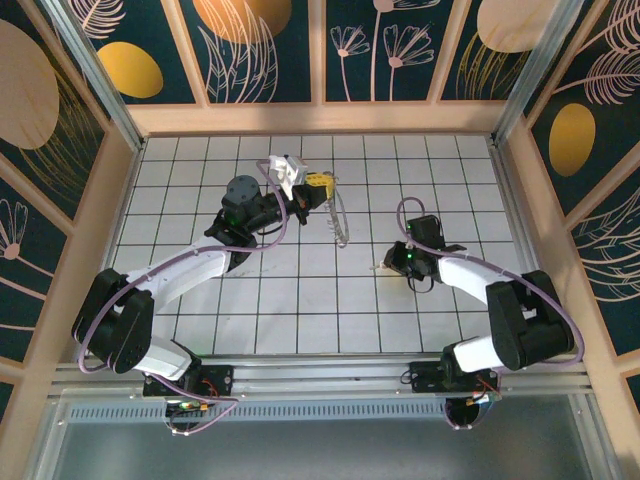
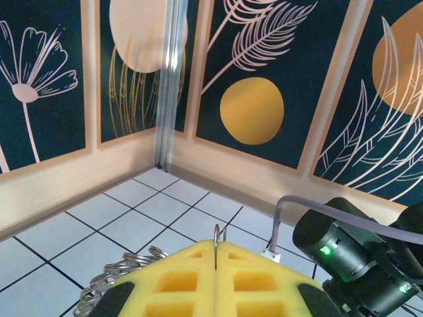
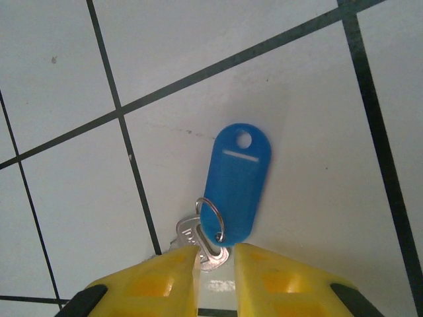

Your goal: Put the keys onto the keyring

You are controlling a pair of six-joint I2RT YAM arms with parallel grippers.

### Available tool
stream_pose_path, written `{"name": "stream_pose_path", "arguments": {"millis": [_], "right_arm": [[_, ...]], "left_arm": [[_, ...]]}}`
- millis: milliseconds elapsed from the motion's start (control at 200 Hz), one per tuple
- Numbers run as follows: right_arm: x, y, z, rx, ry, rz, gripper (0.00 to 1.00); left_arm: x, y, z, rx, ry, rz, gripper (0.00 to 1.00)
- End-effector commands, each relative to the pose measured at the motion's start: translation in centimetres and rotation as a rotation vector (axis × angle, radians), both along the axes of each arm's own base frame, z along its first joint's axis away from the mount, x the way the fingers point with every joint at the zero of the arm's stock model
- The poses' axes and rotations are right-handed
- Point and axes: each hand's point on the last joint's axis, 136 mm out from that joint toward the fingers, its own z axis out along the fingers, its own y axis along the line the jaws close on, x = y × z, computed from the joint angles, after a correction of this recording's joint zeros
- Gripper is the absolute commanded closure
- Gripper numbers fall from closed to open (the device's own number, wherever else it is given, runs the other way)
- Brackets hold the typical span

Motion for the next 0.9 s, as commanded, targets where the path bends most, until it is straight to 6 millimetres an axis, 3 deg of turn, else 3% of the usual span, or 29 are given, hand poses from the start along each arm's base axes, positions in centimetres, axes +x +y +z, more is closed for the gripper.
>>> {"name": "stream_pose_path", "arguments": {"millis": [0,571,846,896], "right_arm": [[1.3,0.3,0.7,-0.003,-0.034,0.002,0.79],[2.2,0.5,-0.1,-0.012,-0.025,0.009,0.8],[2.3,0.2,-0.4,-0.015,-0.024,0.011,1.0],[2.4,0.2,-0.2,-0.011,-0.03,0.016,1.0]], "left_arm": [[-0.6,-0.1,2.5,-0.053,-0.071,-0.019,1.0],[-0.4,-0.1,2.2,-0.044,-0.071,-0.013,1.0],[-0.4,-0.2,2.1,-0.043,-0.067,-0.015,1.0],[-0.4,-0.2,2.3,-0.044,-0.068,-0.016,1.0]]}}
